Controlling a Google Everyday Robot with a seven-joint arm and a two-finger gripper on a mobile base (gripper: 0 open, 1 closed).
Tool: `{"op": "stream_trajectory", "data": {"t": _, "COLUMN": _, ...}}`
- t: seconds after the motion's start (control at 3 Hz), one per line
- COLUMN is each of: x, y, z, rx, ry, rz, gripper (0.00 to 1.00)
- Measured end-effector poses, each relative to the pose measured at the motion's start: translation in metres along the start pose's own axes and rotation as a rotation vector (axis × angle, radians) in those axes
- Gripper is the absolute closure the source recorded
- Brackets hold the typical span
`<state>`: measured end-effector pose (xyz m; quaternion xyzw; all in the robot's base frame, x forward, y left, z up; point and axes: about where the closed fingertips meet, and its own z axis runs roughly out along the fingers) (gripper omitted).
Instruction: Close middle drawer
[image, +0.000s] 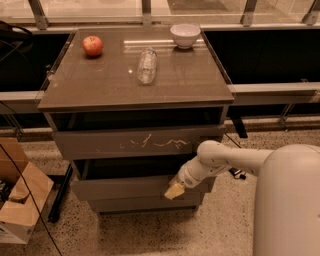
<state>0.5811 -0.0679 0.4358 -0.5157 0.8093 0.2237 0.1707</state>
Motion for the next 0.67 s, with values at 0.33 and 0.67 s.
{"op": "stream_trajectory", "data": {"t": 0.33, "x": -0.0001, "y": -0.0001, "z": 0.0000, "rx": 0.000, "ry": 0.000, "rz": 0.000, "gripper": 0.00}}
{"op": "stream_trajectory", "data": {"t": 0.67, "x": -0.0001, "y": 0.0000, "z": 0.0001, "rx": 0.000, "ry": 0.000, "rz": 0.000, "gripper": 0.00}}
